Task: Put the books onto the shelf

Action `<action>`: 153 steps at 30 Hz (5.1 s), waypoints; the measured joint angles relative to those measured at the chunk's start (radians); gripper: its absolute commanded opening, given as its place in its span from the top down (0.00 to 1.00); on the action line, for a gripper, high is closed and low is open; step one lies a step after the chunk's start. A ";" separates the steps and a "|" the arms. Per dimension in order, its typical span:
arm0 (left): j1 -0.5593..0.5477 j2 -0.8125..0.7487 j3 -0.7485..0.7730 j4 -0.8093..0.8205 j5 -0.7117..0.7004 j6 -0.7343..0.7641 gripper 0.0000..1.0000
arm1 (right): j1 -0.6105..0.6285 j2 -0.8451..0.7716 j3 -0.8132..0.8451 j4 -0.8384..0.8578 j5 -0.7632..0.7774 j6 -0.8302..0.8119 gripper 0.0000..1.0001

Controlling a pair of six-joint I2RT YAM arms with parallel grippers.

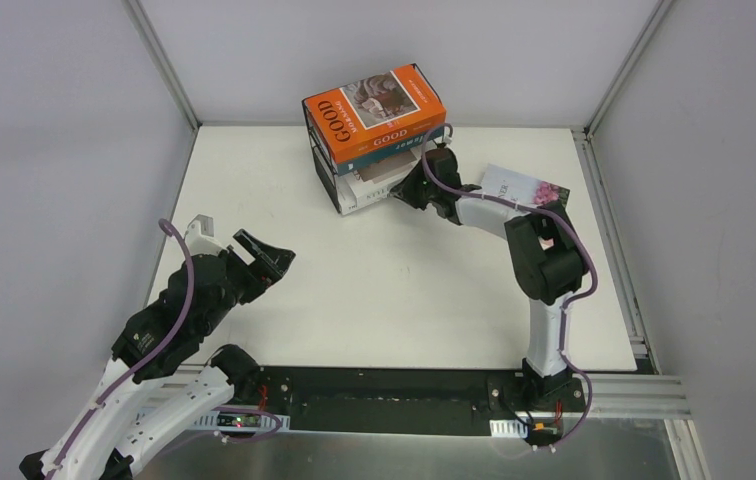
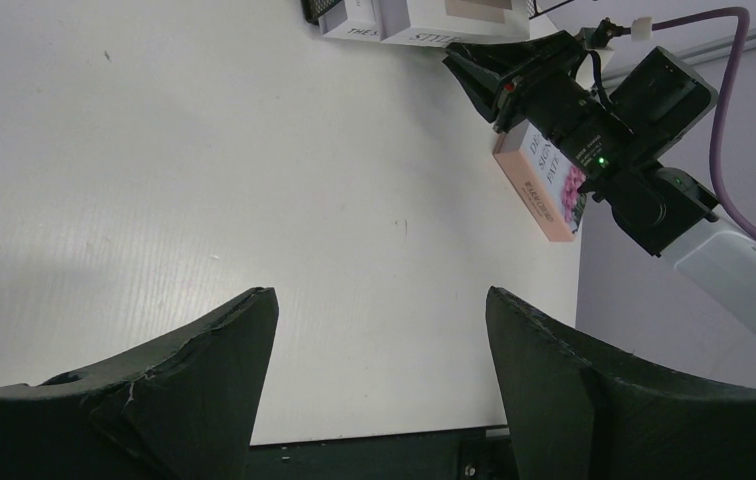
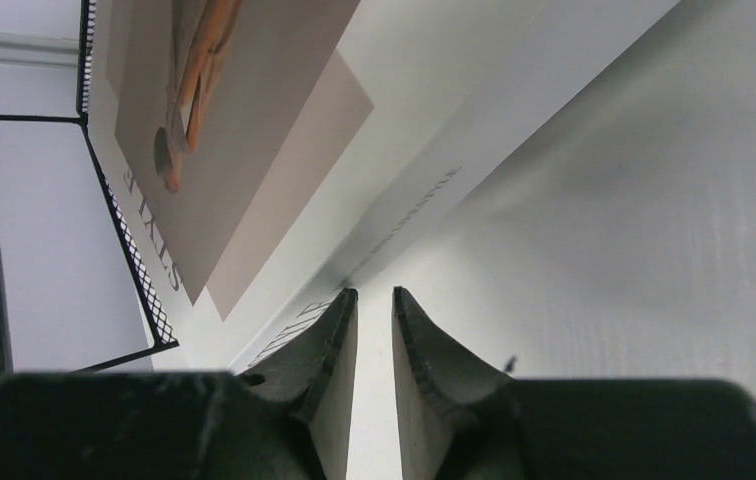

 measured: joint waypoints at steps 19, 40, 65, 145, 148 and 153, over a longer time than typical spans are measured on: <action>0.000 0.000 0.000 0.000 0.000 0.000 0.21 | 0.042 0.045 0.035 0.031 -0.042 0.035 0.71; 0.000 0.186 0.022 0.017 0.123 0.146 0.15 | -0.172 -0.472 -0.432 -0.014 0.036 -0.096 0.35; -0.006 0.204 0.000 0.152 0.305 0.238 0.09 | -0.619 0.168 0.504 -0.549 0.117 -0.140 0.27; -0.214 1.199 -0.071 0.976 0.664 0.088 1.00 | -0.403 -0.976 -0.958 -0.294 -0.405 -0.004 0.23; -0.214 1.175 -0.071 0.946 0.646 0.095 1.00 | -0.403 -0.968 -0.958 -0.288 -0.403 -0.002 0.23; -0.214 1.129 -0.071 0.882 0.621 0.103 1.00 | -0.391 -0.953 -0.957 -0.285 -0.415 -0.005 0.16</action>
